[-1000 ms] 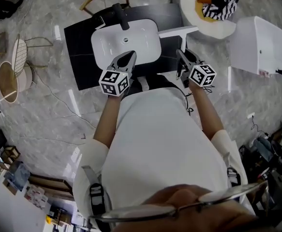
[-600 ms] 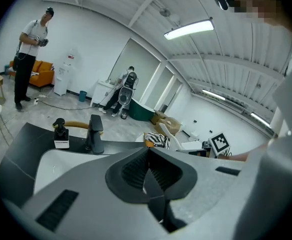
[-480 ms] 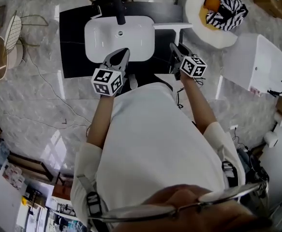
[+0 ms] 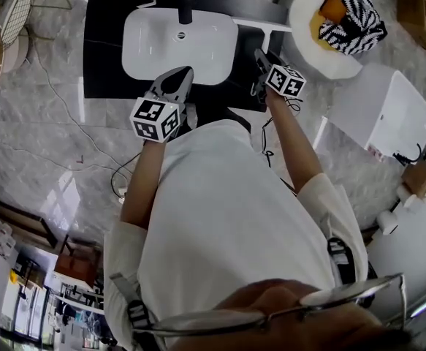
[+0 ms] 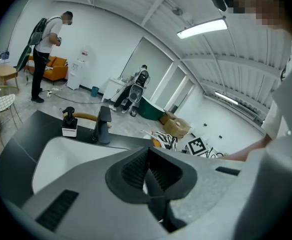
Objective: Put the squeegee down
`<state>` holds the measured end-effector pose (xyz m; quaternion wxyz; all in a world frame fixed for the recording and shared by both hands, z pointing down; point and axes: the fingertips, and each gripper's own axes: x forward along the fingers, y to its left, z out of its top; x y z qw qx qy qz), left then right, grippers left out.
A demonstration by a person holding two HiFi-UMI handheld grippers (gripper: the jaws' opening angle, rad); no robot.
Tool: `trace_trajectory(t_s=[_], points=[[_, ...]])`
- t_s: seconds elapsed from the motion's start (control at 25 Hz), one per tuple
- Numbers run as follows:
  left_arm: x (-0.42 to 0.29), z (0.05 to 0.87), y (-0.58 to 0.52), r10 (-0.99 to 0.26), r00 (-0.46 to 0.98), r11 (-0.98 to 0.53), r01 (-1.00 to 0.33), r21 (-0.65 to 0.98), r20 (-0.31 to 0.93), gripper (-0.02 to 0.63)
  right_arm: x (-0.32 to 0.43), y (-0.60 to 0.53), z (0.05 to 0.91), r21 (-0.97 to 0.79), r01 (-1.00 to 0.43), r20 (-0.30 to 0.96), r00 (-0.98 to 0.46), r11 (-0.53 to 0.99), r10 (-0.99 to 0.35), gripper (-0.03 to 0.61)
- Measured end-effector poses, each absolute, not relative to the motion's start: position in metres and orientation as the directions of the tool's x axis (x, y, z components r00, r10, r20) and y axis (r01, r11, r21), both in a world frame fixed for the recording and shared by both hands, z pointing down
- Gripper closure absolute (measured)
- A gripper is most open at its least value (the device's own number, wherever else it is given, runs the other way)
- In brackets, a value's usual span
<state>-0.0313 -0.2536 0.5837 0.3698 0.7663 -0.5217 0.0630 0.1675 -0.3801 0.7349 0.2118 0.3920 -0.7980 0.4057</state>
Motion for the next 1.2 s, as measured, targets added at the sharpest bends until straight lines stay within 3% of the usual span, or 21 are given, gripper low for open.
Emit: trace_trajectory(t_s=[0.64,1.2], points=[[-0.012,0.611,-0.259,-0.709,0.445,-0.103,-0.833,0.544,0.547,0.609,0.163,-0.419,0.814,-0.408,-0.856,0.762,-0.511,0.318,-0.398,0.480],[-0.015,0.627,-0.249,-0.688,0.428,-0.041,-0.829,0.558,0.585,0.609,0.163,-0.423,0.835,-0.336,-0.893,0.807,-0.437,0.298,-0.399,0.477]])
